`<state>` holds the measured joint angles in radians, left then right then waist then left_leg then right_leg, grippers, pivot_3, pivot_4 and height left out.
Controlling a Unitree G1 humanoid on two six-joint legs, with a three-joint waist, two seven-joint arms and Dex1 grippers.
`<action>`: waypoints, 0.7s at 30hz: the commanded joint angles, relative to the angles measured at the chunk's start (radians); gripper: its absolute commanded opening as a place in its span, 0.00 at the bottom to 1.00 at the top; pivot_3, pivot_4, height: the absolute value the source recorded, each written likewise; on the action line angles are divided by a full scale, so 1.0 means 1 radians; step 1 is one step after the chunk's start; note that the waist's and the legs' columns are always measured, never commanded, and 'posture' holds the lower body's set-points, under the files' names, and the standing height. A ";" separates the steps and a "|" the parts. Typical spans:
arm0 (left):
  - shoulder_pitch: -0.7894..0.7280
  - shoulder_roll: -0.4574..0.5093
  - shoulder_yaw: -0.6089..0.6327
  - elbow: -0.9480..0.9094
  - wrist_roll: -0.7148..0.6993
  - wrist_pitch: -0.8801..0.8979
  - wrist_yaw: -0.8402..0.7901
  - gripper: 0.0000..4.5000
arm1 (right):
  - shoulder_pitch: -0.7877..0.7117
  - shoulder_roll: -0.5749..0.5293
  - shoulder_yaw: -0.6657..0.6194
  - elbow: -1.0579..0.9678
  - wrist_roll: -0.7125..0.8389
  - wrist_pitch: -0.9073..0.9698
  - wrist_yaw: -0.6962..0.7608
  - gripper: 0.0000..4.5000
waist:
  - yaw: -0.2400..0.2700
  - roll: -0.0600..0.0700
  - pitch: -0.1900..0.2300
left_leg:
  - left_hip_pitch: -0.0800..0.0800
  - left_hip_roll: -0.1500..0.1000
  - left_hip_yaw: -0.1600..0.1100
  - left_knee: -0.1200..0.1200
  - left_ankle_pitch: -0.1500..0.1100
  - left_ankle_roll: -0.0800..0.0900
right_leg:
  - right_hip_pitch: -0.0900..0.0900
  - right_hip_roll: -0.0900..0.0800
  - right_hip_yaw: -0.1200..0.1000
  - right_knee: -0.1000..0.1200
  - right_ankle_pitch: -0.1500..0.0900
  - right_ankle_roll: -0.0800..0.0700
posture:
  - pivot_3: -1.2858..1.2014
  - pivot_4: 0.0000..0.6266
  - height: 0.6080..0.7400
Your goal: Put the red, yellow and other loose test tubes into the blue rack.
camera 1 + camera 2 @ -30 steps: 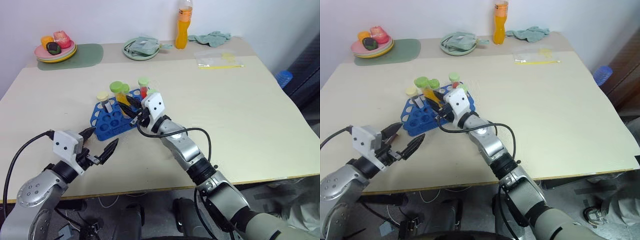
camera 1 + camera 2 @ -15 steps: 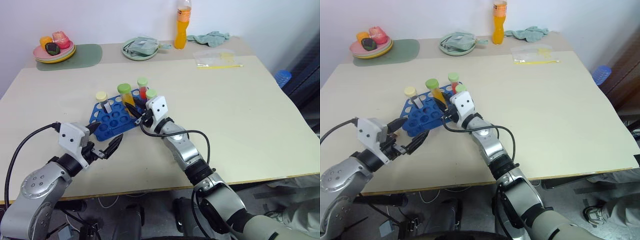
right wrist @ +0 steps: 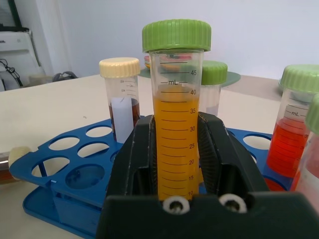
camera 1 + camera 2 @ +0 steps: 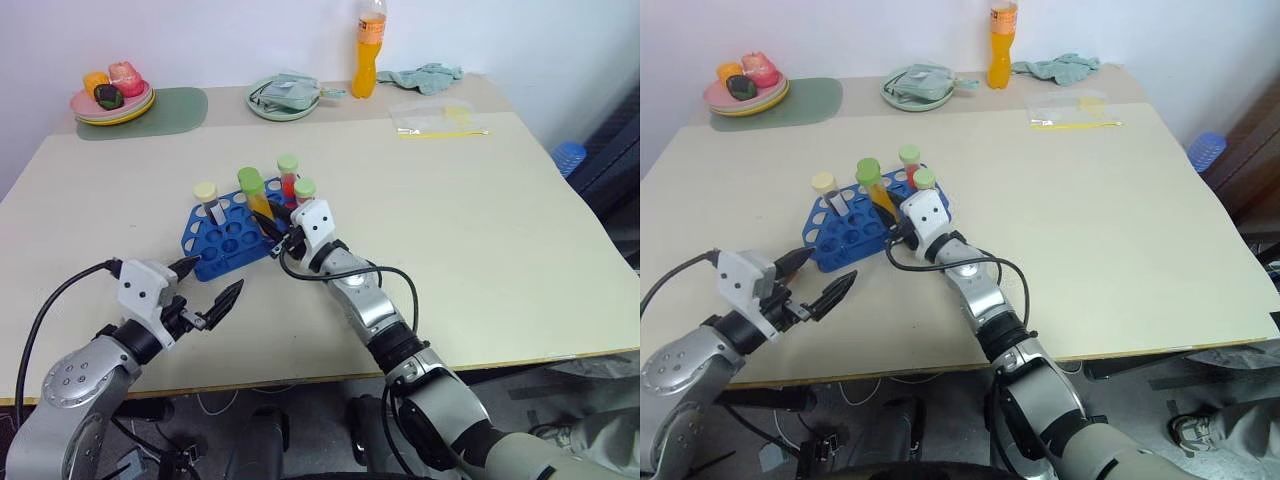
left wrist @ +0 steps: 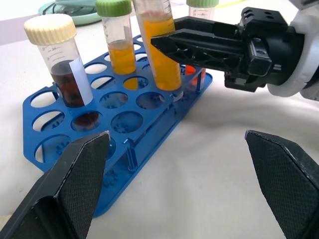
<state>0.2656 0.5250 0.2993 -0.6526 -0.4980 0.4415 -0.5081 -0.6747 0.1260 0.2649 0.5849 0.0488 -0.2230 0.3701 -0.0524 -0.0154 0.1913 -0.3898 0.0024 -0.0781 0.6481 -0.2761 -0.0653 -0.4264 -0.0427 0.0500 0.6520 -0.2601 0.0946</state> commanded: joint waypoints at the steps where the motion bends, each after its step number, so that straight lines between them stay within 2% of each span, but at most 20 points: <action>1: 0.014 -0.006 0.010 0.001 0.011 -0.044 -0.013 1.00 | 0.010 0.020 -0.018 -0.035 0.027 -0.015 0.039 0.46 | 0.000 0.000 0.000 | 0.000 0.000 0.000 0.000 0.000 0.000 | 0.000 0.000 0.000 0.000 0.000 0.000 | 0.52 0.24 1.00; 5: 0.012 0.003 0.050 0.027 -0.002 0.002 0.012 1.00 | 0.027 0.018 -0.005 -0.134 0.018 -0.021 0.060 0.91 | 0.000 0.000 0.000 | 0.000 0.000 0.000 0.000 0.000 0.000 | 0.000 0.000 0.000 0.000 0.000 0.000 | 0.52 0.24 1.00; 11: -0.060 0.073 0.167 0.007 -0.091 0.213 0.106 1.00 | 0.058 -0.024 0.021 -0.394 0.058 0.093 0.154 0.91 | -0.001 0.000 0.000 | 0.000 0.000 -0.001 0.000 0.000 0.000 | 0.000 0.000 0.000 0.001 0.000 0.000 | 0.52 0.24 1.00; 13: -0.124 0.132 0.213 0.007 -0.131 0.392 0.184 1.00 | 0.060 -0.043 0.011 -0.463 0.082 0.154 0.172 0.91 | 0.004 0.000 0.000 | 0.001 0.000 -0.001 0.000 0.000 0.000 | 0.000 0.000 0.000 0.002 0.000 0.000 | 0.52 0.24 1.00; 16: -0.184 0.354 0.191 0.040 -0.129 0.669 0.174 1.00 | 0.049 -0.086 -0.012 -0.543 0.117 0.232 0.205 0.91 | 0.007 -0.001 0.000 | 0.001 0.000 -0.003 0.001 0.000 0.000 | 0.001 0.001 -0.001 0.002 0.000 0.000 | 0.52 0.24 1.00; 18: -0.234 0.455 0.163 0.072 -0.155 0.805 0.148 1.00 | 0.044 -0.114 -0.018 -0.576 0.132 0.266 0.225 0.91 | 0.006 0.000 0.001 | 0.001 -0.001 -0.003 0.001 0.000 0.000 | 0.001 0.001 -0.001 0.003 0.000 0.000 | 0.52 0.24 1.00; 21: -0.405 0.571 0.078 0.188 -0.228 1.040 0.075 1.00 | 0.038 -0.197 -0.023 -0.641 0.173 0.336 0.309 0.91 | 0.007 0.000 0.001 | 0.001 -0.002 -0.003 0.001 0.000 0.000 | 0.001 0.000 -0.001 0.003 0.000 0.000 | 0.52 0.24 1.00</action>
<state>-0.0900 1.0572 0.4086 -0.5019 -0.6882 1.3680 -0.3962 -0.6180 -0.0537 0.2486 0.0156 0.1846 0.0862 0.6357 -0.0452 -0.0154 0.1919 -0.3884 0.0007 -0.0815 0.6483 -0.2758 -0.0657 -0.4250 -0.0421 0.0485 0.6544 -0.2605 0.0949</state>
